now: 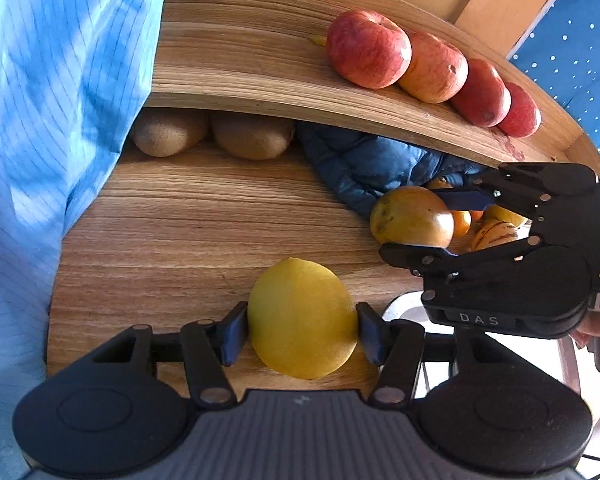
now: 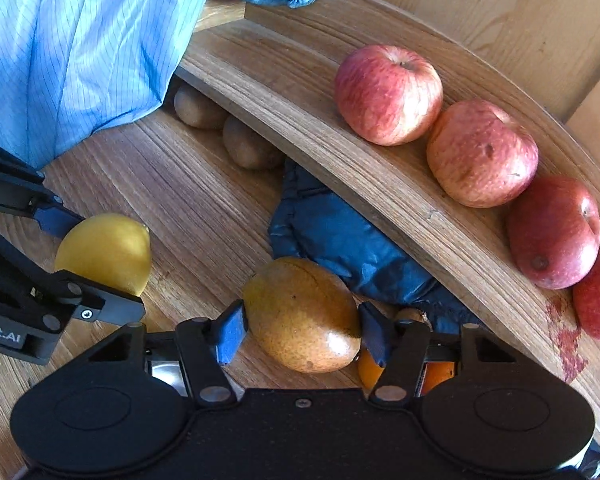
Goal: Organize fruits
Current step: 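Grasp the yellow grapefruit with the left tool while the right tool grasps the brown pear, then carry both fruits to the steel tray and open both tools to release them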
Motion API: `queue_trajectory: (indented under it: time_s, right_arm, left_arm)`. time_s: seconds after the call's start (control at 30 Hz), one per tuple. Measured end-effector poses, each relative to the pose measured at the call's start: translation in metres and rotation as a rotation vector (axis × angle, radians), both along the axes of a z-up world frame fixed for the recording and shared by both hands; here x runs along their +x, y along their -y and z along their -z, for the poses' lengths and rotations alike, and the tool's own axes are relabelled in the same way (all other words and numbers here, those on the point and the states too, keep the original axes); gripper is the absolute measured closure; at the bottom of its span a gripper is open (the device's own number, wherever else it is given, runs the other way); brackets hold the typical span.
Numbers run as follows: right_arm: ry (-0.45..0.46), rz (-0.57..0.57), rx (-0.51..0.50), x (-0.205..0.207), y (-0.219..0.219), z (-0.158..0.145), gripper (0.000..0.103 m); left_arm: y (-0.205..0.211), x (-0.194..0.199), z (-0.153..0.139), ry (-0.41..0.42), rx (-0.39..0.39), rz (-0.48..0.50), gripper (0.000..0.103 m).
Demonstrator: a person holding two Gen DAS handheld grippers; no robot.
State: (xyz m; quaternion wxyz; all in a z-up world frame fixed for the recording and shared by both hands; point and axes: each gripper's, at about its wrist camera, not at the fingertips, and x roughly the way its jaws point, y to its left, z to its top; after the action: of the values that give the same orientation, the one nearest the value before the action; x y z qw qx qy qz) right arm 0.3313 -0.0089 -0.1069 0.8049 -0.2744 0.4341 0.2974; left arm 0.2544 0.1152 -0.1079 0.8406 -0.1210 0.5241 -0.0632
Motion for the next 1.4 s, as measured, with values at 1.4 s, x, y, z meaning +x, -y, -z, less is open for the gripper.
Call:
queue_trajectory:
  time_s: [1.4]
  right_arm:
    - [-0.063, 0.627, 0.182, -0.164, 0.244, -0.039, 0.041]
  left_arm:
    - [0.245, 0.0, -0.01, 0.012, -0.017, 0.494, 0.043]
